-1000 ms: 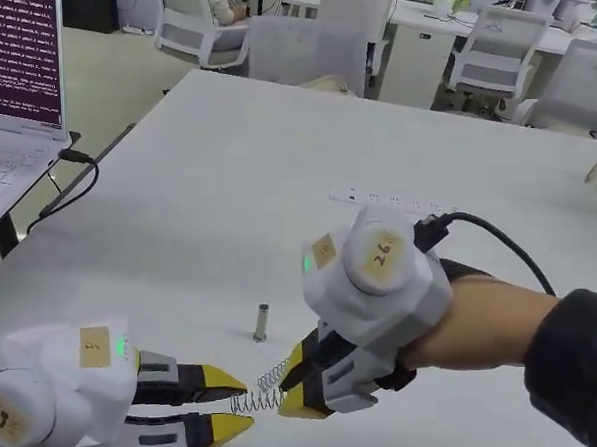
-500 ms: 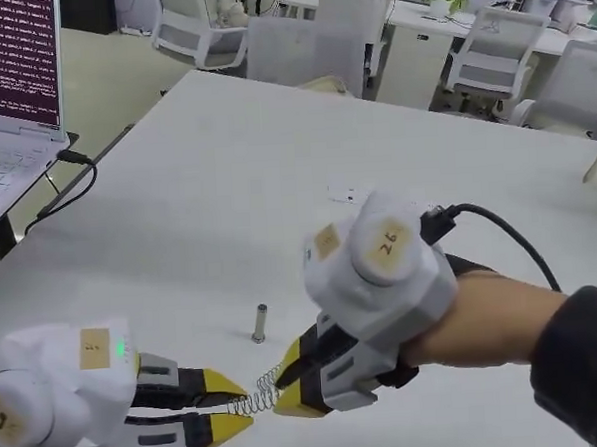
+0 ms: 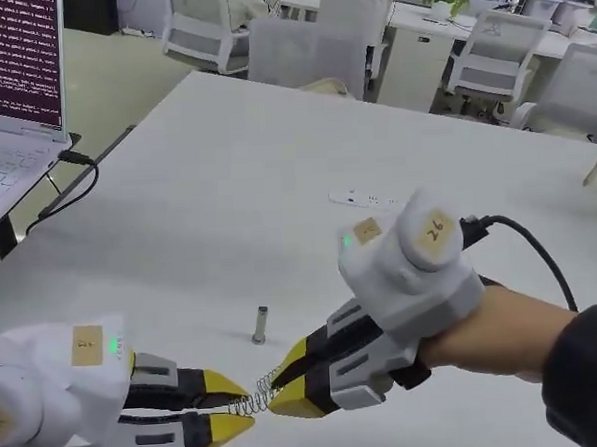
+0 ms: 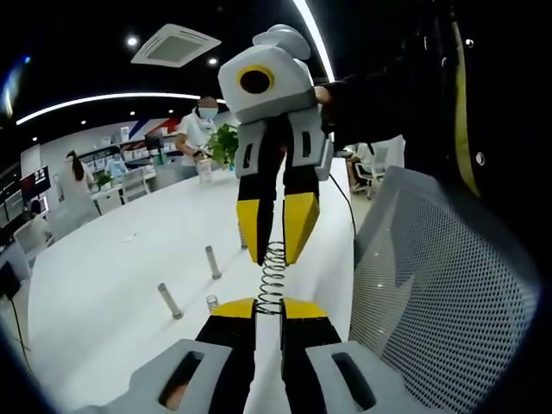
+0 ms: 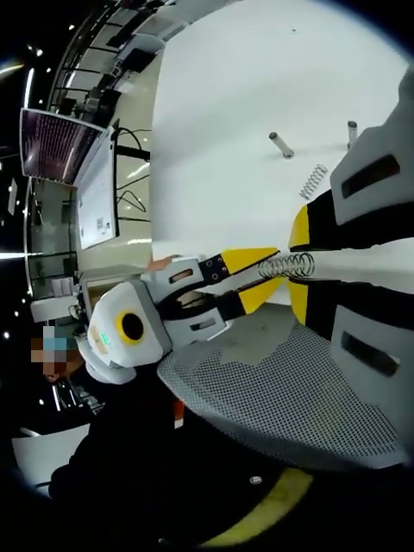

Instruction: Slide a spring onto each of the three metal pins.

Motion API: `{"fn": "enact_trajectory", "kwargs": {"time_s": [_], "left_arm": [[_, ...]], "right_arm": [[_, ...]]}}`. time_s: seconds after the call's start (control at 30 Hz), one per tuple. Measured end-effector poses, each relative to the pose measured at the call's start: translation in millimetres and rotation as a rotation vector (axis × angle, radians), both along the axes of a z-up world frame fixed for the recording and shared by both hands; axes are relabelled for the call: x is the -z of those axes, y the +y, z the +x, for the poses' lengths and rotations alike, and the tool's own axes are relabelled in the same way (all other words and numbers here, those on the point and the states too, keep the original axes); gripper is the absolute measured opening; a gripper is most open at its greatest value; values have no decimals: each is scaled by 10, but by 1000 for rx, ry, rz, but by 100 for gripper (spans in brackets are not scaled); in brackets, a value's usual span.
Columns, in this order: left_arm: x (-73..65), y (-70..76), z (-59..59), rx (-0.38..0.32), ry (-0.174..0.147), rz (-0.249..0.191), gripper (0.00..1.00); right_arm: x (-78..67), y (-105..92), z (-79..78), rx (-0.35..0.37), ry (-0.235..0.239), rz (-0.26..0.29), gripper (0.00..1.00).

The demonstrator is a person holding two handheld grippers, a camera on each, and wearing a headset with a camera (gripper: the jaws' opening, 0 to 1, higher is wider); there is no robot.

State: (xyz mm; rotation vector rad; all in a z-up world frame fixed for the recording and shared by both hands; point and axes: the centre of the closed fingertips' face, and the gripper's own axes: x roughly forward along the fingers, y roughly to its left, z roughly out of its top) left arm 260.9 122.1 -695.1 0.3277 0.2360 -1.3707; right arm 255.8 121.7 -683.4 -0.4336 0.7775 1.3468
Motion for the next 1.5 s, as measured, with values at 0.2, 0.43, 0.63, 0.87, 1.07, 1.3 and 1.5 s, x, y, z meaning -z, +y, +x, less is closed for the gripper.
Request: {"fn": "enact_trajectory", "kwargs": {"time_s": [0.2, 0.43, 0.63, 0.87, 1.07, 1.3, 1.5], "left_arm": [[-62, 10, 11, -10, 19, -37, 2], [-88, -5, 23, -13, 17, -44, 2], [-113, -3, 40, -21, 21, -54, 2], [-120, -6, 52, -29, 30, -61, 2], [-118, -16, 49, -28, 35, -59, 2], [-119, -18, 46, -28, 31, -64, 3], [-113, -33, 37, -23, 13, -61, 4]], "right_arm": [[-50, 52, -2, 36, 43, 87, 10], [-61, 69, 15, 60, 67, 126, 9], [-66, 117, 24, 69, 77, 151, 9], [-68, 144, 31, 69, 73, 152, 9], [-63, 160, 30, 68, 73, 148, 9], [-65, 152, 26, 73, 91, 127, 8], [-70, 140, 22, 53, 81, 79, 8]]}}
